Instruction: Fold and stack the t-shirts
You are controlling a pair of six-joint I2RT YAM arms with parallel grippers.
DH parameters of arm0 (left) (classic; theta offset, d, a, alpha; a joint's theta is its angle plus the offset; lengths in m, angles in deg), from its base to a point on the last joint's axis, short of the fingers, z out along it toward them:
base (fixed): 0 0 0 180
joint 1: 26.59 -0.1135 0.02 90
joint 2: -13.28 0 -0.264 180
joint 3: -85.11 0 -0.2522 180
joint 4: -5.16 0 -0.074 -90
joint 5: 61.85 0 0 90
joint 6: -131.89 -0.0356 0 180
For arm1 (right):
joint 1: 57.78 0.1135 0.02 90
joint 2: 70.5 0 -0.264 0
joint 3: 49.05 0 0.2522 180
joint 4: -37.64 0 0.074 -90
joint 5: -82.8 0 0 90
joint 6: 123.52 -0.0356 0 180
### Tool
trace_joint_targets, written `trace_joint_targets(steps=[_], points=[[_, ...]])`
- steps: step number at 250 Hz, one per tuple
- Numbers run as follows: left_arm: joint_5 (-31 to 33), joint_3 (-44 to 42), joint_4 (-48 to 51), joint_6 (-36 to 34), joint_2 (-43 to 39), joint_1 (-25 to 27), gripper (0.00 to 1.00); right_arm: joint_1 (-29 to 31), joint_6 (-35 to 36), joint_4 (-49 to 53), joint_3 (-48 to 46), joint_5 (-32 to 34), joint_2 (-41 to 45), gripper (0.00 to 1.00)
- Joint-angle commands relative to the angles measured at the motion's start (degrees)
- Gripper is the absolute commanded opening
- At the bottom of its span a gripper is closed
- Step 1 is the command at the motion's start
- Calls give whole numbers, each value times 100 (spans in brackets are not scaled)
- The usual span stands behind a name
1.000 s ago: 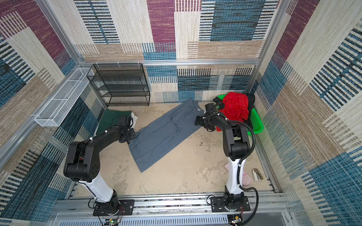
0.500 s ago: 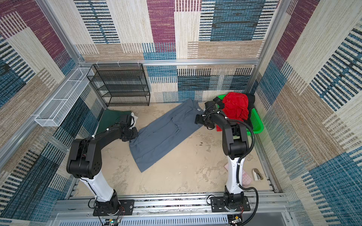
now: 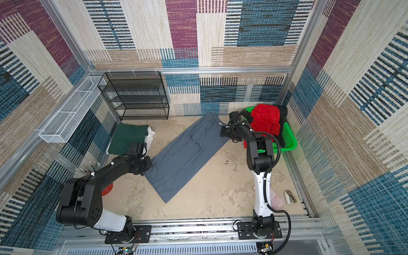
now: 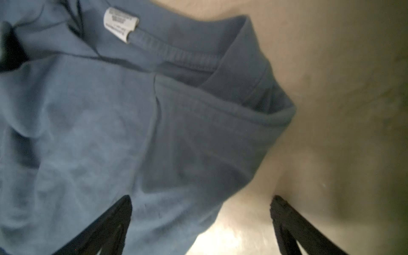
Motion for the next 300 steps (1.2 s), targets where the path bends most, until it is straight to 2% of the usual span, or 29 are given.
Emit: trace_joint_targets(steps=[1, 14, 28, 47, 85, 126, 175, 210, 241, 261, 277, 282, 300], points=[[36, -167, 257, 245, -208, -2, 0, 51, 19, 261, 518, 142, -335, 99], [-40, -356, 259, 326, -400, -2, 0, 93, 20, 336, 777, 153, -495, 100], [-57, -605, 260, 457, -657, -2, 0, 136, 32, 391, 1031, 50, -654, 93], [-123, -940, 204, 574, -1041, -2, 0, 189, 30, 452, 1368, -117, -841, 92], [-112, -1303, 414, 826, -1775, -2, 0, 256, 8, 612, 2060, -29, -1320, 89], [-536, -1794, 550, 1186, -2500, 12, 0, 299, -14, 863, 2921, -215, -1909, 86], [-578, -2368, 1119, 1651, -3425, 33, 0, 361, -210, 547, 3069, -470, -2160, 86], [-832, -2756, 1285, 2203, -4184, 133, 0, 364, -259, 434, 3455, -621, -2371, 86], [-933, -2788, 1438, 2306, -4699, 235, 18, 361, -217, 290, 3507, -698, -2418, 86], [-818, -2526, 1742, 2063, -4863, 235, 43, 348, -200, 290, 3500, -626, -2368, 90], [-609, -2277, 2002, 1835, -4879, 235, 58, 335, -189, 304, 3451, -499, -2230, 100], [-553, -2220, 2039, 1769, -4878, 235, 62, 326, -193, 300, 3411, -452, -2162, 99], [-539, -2104, 1961, 1569, -4815, 235, 69, 309, -163, 262, 3200, -295, -1870, 98]])
